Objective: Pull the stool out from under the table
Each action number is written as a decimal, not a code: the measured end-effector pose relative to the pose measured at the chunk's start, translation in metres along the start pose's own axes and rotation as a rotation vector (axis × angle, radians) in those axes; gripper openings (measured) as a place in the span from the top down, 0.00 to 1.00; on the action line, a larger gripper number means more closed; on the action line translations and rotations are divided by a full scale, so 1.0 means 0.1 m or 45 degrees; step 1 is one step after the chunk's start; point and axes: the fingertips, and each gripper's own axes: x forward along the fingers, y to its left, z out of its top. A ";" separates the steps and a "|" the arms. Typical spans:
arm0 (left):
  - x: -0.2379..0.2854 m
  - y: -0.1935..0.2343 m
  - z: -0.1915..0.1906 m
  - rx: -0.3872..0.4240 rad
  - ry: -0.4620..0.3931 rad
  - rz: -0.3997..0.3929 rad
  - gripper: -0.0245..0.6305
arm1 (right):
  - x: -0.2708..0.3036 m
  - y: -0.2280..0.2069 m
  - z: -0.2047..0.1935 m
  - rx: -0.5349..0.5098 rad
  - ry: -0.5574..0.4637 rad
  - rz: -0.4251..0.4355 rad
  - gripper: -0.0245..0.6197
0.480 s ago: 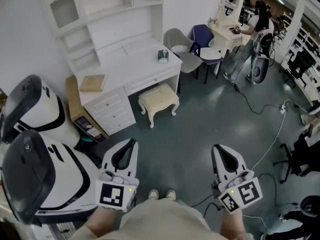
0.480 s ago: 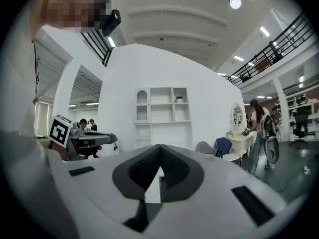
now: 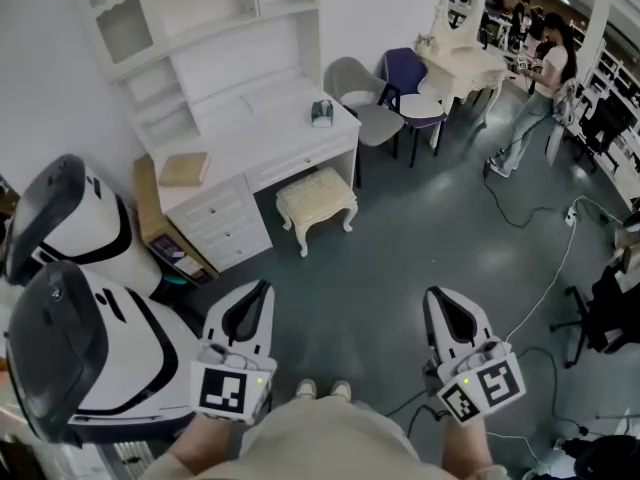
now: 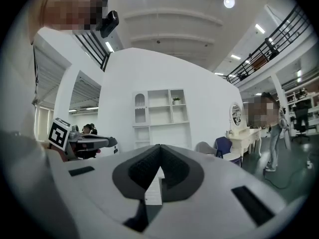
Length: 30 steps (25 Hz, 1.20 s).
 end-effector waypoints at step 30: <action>1.17 0.29 -0.41 -0.119 -0.027 0.048 0.49 | 0.90 -0.84 -0.47 0.008 0.055 0.055 0.48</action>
